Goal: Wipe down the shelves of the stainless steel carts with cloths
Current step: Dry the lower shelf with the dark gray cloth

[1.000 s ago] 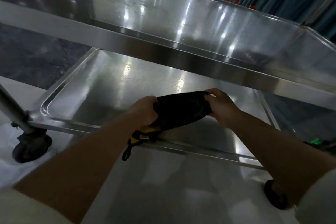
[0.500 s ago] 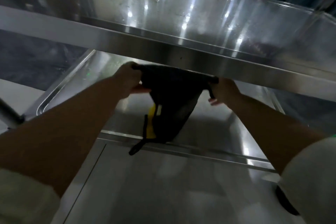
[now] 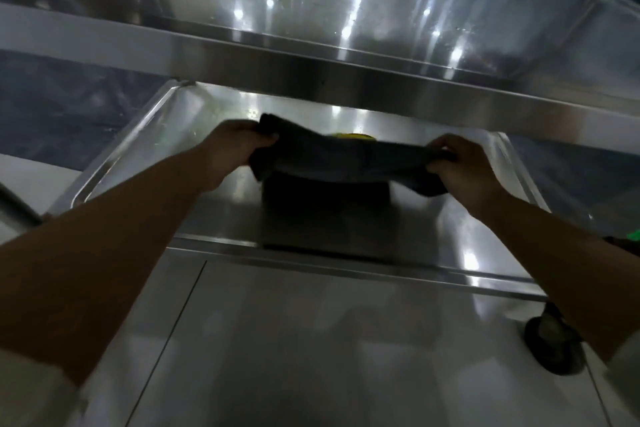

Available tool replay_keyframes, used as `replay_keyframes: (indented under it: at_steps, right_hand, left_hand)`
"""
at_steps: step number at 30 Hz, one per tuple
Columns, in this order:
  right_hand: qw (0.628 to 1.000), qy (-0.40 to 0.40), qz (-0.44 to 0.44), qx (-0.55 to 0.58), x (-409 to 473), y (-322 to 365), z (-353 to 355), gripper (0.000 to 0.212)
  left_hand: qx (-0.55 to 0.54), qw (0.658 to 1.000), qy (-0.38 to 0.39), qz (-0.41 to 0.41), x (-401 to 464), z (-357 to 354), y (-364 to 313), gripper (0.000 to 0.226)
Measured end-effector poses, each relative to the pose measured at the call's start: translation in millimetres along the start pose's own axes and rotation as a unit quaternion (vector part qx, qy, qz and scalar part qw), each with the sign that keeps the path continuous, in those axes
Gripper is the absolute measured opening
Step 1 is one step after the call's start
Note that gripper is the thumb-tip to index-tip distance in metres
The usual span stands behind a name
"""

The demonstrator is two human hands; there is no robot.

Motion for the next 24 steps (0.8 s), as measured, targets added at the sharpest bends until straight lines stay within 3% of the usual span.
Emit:
replay_keyframes:
  at_steps: [5, 9, 12, 16, 21, 24]
  right_hand:
    - [0.990, 0.137, -0.042, -0.013, -30.6, -34.8, -16.1, 0.027]
    - [0.982, 0.173, -0.063, -0.047, -24.9, -50.4, -23.6, 0.041]
    - [0.991, 0.119, -0.056, -0.024, -8.1, -57.4, -30.9, 0.057]
    - [0.999, 0.026, -0.034, 0.016, 3.9, -58.7, -48.2, 0.053]
    - [0.974, 0.155, 0.011, -0.166, -19.9, -72.8, -88.4, 0.067]
    - [0.970, 0.171, 0.041, -0.168, -33.4, -71.5, -93.1, 0.081]
  left_hand:
    - [0.129, 0.983, 0.059, 0.114, -8.1, -2.6, 55.3, 0.032]
    - [0.141, 0.982, 0.074, 0.104, -9.0, 1.5, 70.7, 0.030]
    - [0.128, 0.990, 0.023, 0.052, -4.5, 12.5, 78.1, 0.042]
    - [0.138, 0.988, -0.063, 0.008, 3.6, 22.7, 98.3, 0.050]
    - [0.291, 0.932, -0.205, 0.062, 2.6, 28.2, 111.8, 0.059]
    - [0.338, 0.918, -0.160, 0.129, -4.3, 15.1, 113.3, 0.054]
Point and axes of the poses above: each hand's wrist, its own x-axis towards the middle knuckle, its own z-axis out of the back of the hand, y = z × x, the point moved 7 cm from there along x, towards the middle knuckle, and after that the axes turned 8 degrees about z, right-handed, at the moved point
